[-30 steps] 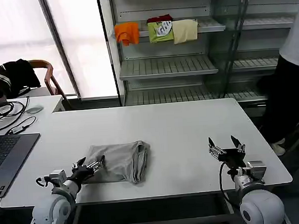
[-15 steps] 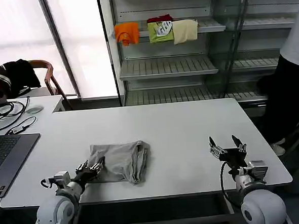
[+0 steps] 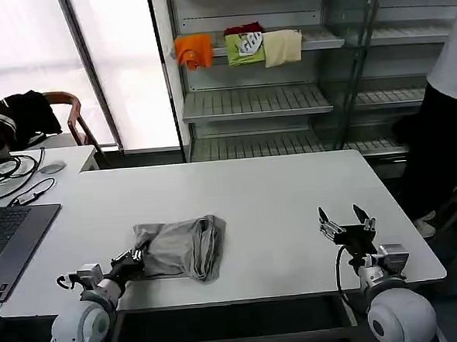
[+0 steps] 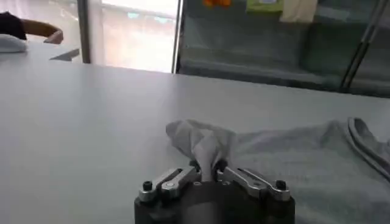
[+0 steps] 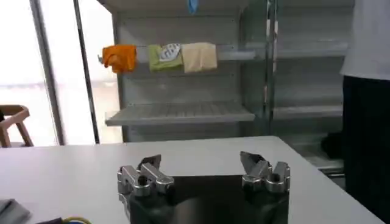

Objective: Fold and organize the clothes.

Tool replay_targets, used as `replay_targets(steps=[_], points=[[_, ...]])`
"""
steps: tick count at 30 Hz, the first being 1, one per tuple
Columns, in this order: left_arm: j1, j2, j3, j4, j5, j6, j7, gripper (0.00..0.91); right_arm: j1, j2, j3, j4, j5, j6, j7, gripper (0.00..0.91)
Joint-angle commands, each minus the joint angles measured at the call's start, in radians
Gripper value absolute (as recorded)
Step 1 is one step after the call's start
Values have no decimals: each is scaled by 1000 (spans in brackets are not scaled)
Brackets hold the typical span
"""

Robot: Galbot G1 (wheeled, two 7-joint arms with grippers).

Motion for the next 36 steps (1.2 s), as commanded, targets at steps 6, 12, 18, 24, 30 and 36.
replay_targets(steps=[6, 12, 18, 24, 30, 36], points=[[14, 186, -249, -14, -31, 5, 41, 20, 19, -3, -16, -16, 6, 2, 0, 907], [19, 304, -374, 17, -27, 10, 69, 10, 31, 4, -35, -30, 7, 6, 0, 907], [-10, 380, -415, 66, 12, -3, 92, 10, 35, 12, -46, -39, 7, 8, 1, 907], [-25, 385, -394, 77, 47, -10, 111, 20, 36, 12, -38, -38, 8, 5, 1, 907], [-12, 326, -314, 32, 80, -20, 112, 10, 23, 15, -31, -41, 5, 7, 2, 907], [-6, 252, -157, -97, 79, 3, 61, 10, 8, 23, -22, -41, -4, 8, 2, 907]])
